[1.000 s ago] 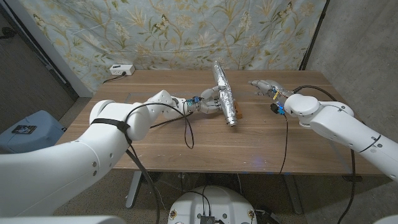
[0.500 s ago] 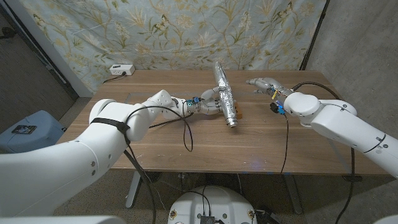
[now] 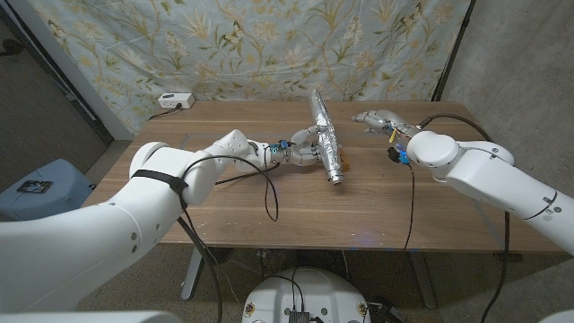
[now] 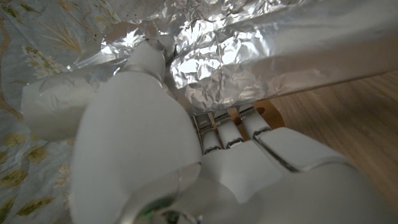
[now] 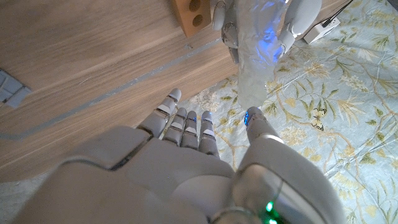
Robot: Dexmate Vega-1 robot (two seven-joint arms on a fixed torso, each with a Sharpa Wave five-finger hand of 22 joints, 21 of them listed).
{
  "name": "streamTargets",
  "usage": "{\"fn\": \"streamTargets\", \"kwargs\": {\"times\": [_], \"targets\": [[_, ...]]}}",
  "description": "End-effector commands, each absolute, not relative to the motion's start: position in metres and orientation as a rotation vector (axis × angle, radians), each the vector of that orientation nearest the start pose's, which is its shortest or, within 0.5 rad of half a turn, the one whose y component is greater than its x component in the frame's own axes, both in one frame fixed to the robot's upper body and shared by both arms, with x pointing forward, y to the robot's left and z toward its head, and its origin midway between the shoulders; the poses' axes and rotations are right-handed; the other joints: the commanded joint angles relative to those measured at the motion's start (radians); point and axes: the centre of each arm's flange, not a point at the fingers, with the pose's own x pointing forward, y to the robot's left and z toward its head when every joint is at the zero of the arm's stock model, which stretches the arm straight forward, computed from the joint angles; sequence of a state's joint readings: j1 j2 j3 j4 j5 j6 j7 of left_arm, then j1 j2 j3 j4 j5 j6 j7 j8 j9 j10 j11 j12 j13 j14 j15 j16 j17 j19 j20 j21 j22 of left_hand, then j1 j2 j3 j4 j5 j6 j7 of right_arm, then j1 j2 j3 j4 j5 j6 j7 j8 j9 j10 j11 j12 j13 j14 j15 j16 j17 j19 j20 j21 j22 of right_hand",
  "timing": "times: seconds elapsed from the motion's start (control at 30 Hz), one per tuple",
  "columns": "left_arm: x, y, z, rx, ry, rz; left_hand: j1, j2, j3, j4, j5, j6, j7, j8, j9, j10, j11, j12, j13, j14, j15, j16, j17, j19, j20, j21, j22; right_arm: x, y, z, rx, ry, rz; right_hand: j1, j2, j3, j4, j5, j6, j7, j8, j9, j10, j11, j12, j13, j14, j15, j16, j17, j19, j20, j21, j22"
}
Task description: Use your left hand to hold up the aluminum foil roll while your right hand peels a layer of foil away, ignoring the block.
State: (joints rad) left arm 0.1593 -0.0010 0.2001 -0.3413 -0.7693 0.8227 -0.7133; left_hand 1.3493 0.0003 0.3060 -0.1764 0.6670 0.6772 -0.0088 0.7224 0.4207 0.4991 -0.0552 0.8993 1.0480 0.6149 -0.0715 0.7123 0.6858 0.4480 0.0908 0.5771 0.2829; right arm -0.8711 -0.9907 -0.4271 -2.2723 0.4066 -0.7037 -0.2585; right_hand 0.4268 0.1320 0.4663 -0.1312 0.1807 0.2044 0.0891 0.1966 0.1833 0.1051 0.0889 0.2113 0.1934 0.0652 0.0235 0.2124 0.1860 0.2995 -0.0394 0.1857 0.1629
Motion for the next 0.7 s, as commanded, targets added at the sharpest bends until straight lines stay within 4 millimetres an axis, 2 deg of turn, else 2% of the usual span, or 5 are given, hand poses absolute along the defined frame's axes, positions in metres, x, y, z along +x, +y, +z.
{"fn": "streamTargets", "kwargs": {"times": [0.03, 0.23, 0.7], "targets": [[0.702, 0.075, -0.015, -0.706, 0.444, -0.988, -0.051, 0.066, 0.026, 0.019, 0.007, 0.151, 0.022, 0.084, 0.028, 0.287, -0.033, 0.001, 0.008, 0.148, -0.049, 0.002, 0.003, -0.004, -0.003, 0.008, 0.003, 0.507, -0.218, 0.054, -0.816, -0.348, 0.08, 0.017, 0.0, 0.002, -0.012, -0.004, 0.013, -0.003, 0.008, 0.002, 0.011, 0.0, 0.005, 0.002, 0.012, 0.003, 0.003, 0.003, 0.01, 0.001, 0.009, 0.003], [0.703, 0.076, -0.01, -0.697, 0.44, -0.98, -0.054, 0.064, 0.026, 0.02, 0.01, 0.154, 0.022, 0.084, 0.028, 0.291, -0.036, -0.003, 0.005, 0.151, -0.048, 0.0, 0.003, -0.004, -0.005, 0.012, 0.002, 0.505, -0.212, 0.057, -0.846, -0.342, 0.076, 0.035, -0.001, 0.005, -0.024, -0.004, 0.027, -0.001, 0.011, 0.003, 0.03, 0.005, 0.011, 0.005, 0.021, 0.002, 0.003, 0.003, 0.018, 0.008, 0.009, 0.003], [0.705, 0.074, -0.007, -0.696, 0.423, -0.967, -0.054, 0.061, 0.028, 0.018, 0.015, 0.157, 0.023, 0.084, 0.027, 0.295, -0.034, -0.007, 0.007, 0.153, -0.049, -0.005, 0.002, -0.007, -0.006, 0.021, 0.0, 0.499, -0.2, 0.062, -0.899, -0.333, 0.094, 0.053, -0.004, 0.004, -0.033, -0.004, 0.037, 0.007, 0.012, 0.004, 0.047, 0.014, 0.015, 0.009, 0.033, 0.013, 0.004, 0.003, 0.025, 0.02, 0.009, 0.004]]}}
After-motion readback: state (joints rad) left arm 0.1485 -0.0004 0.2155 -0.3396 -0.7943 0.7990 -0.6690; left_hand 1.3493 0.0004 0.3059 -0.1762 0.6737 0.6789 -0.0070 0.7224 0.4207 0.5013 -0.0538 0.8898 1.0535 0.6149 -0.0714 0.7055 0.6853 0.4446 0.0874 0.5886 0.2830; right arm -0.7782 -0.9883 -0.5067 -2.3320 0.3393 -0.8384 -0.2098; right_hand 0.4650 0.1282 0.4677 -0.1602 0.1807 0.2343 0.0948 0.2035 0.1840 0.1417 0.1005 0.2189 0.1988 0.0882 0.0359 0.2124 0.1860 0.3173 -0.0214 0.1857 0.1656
